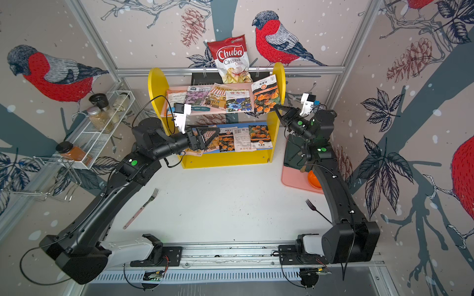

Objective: Take the seed bag off the shelf
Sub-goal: Pick up the seed packet from the shelf.

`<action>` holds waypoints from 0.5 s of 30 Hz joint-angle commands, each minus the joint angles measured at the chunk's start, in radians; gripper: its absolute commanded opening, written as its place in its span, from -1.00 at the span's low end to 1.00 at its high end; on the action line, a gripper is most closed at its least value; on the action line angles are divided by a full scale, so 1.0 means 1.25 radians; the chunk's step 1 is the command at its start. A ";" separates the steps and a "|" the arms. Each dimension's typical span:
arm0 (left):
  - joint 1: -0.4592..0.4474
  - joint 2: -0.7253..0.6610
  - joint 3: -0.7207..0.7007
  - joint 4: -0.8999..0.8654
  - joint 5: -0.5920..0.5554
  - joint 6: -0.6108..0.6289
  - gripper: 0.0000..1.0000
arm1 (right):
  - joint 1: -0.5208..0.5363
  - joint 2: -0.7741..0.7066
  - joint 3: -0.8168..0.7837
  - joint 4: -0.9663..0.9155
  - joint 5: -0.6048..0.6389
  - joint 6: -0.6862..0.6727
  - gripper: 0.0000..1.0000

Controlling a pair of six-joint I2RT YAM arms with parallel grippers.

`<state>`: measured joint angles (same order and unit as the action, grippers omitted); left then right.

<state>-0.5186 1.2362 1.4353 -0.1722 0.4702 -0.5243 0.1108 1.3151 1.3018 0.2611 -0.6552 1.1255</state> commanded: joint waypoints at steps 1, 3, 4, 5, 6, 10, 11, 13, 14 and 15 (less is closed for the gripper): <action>-0.004 -0.005 -0.006 0.057 0.006 -0.013 0.98 | 0.002 -0.041 -0.030 0.045 -0.017 -0.013 -1.00; -0.007 -0.011 -0.011 0.056 0.004 -0.009 0.98 | 0.005 -0.082 -0.061 0.043 -0.019 -0.015 -1.00; -0.009 -0.013 -0.012 0.053 0.003 -0.004 0.98 | 0.006 -0.102 -0.078 0.038 -0.018 -0.018 -1.00; -0.011 -0.013 -0.014 0.045 0.000 0.000 0.98 | 0.007 -0.120 -0.093 0.032 -0.017 -0.021 -1.00; -0.013 -0.015 -0.014 0.035 -0.004 0.008 0.98 | 0.009 -0.143 -0.110 0.021 -0.016 -0.027 -1.00; -0.017 -0.032 -0.047 0.014 -0.003 0.033 0.98 | 0.024 -0.239 -0.184 -0.034 -0.002 -0.048 -1.00; -0.019 -0.038 -0.057 0.010 -0.003 0.038 0.98 | 0.029 -0.262 -0.200 -0.049 0.005 -0.055 -1.00; -0.020 -0.052 -0.077 -0.013 -0.003 0.056 0.98 | 0.038 -0.318 -0.236 -0.092 0.023 -0.067 -1.00; -0.020 -0.060 -0.084 -0.025 -0.006 0.064 0.98 | 0.044 -0.343 -0.252 -0.109 0.032 -0.072 -1.00; -0.020 -0.068 -0.093 -0.039 -0.010 0.073 0.98 | 0.049 -0.372 -0.268 -0.128 0.044 -0.075 -1.00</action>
<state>-0.5415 1.1732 1.3357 -0.1967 0.4671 -0.4850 0.1608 0.9047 0.9989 0.1688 -0.6430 1.0702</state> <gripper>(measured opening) 0.987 0.070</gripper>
